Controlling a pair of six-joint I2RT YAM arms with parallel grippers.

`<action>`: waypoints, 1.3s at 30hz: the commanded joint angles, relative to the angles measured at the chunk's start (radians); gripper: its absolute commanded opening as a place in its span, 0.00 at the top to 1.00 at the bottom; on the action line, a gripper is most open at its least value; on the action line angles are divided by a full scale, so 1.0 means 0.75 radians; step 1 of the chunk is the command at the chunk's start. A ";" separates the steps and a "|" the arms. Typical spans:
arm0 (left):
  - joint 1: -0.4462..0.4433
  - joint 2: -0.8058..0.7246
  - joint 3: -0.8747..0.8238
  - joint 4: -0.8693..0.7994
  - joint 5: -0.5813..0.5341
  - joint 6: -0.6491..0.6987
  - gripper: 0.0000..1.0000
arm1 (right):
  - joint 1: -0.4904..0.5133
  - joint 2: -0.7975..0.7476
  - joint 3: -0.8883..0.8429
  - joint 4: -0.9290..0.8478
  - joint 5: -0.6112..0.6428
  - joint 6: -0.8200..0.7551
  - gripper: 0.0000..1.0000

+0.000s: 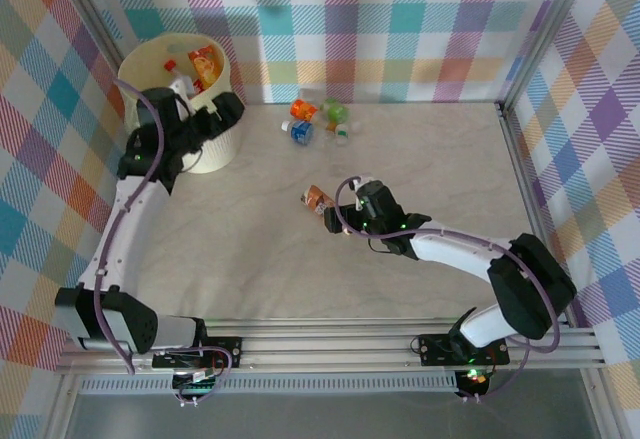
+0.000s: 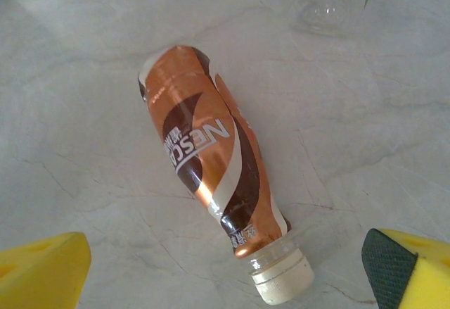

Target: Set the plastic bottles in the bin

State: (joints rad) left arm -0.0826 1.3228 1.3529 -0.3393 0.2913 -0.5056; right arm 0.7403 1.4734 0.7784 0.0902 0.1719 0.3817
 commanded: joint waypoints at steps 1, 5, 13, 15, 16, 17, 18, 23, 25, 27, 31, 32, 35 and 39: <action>-0.026 -0.116 -0.107 0.025 -0.061 0.003 0.00 | 0.003 0.052 0.021 0.025 -0.018 -0.097 0.00; -0.027 -0.181 -0.190 -0.002 -0.113 0.031 0.00 | 0.001 0.130 0.079 -0.042 -0.080 -0.234 0.01; -0.028 -0.179 -0.200 -0.082 -0.119 0.063 0.00 | -0.003 0.265 0.151 -0.107 -0.062 -0.361 0.09; -0.027 -0.178 -0.204 -0.088 -0.099 0.077 0.00 | -0.003 0.303 0.181 -0.142 -0.033 -0.355 0.13; -0.028 -0.177 -0.204 -0.097 -0.096 0.084 0.00 | -0.005 0.327 0.202 -0.171 -0.009 -0.346 0.14; -0.027 -0.179 -0.205 -0.103 -0.098 0.086 0.00 | -0.008 0.347 0.220 -0.195 0.005 -0.337 0.15; -0.027 -0.178 -0.204 -0.111 -0.098 0.089 0.00 | -0.013 0.366 0.235 -0.213 0.008 -0.331 0.17; -0.028 -0.178 -0.208 -0.129 -0.095 0.089 0.00 | -0.020 0.401 0.240 -0.191 -0.016 -0.332 0.24; -0.027 -0.175 -0.224 -0.122 -0.085 0.076 0.00 | -0.020 0.423 0.250 -0.188 -0.011 -0.333 0.27; -0.028 -0.169 -0.244 -0.107 -0.061 0.061 0.00 | -0.021 0.445 0.263 -0.196 -0.006 -0.333 0.30; -0.027 -0.157 -0.257 -0.107 -0.037 0.038 0.00 | -0.020 0.467 0.275 -0.198 0.008 -0.338 0.36; -0.029 -0.158 -0.264 -0.102 -0.039 0.025 0.00 | -0.020 0.468 0.277 -0.198 0.008 -0.344 0.39; -0.028 -0.162 -0.309 -0.050 -0.017 -0.019 0.00 | -0.021 0.459 0.283 -0.216 0.018 -0.361 0.47; -0.029 -0.146 -0.321 -0.047 0.001 -0.047 0.00 | -0.020 0.418 0.259 -0.201 0.018 -0.362 0.57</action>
State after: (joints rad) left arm -0.1024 1.2068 1.1194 -0.3939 0.2642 -0.5098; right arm 0.7315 1.8149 0.9649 -0.0490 0.1768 0.1196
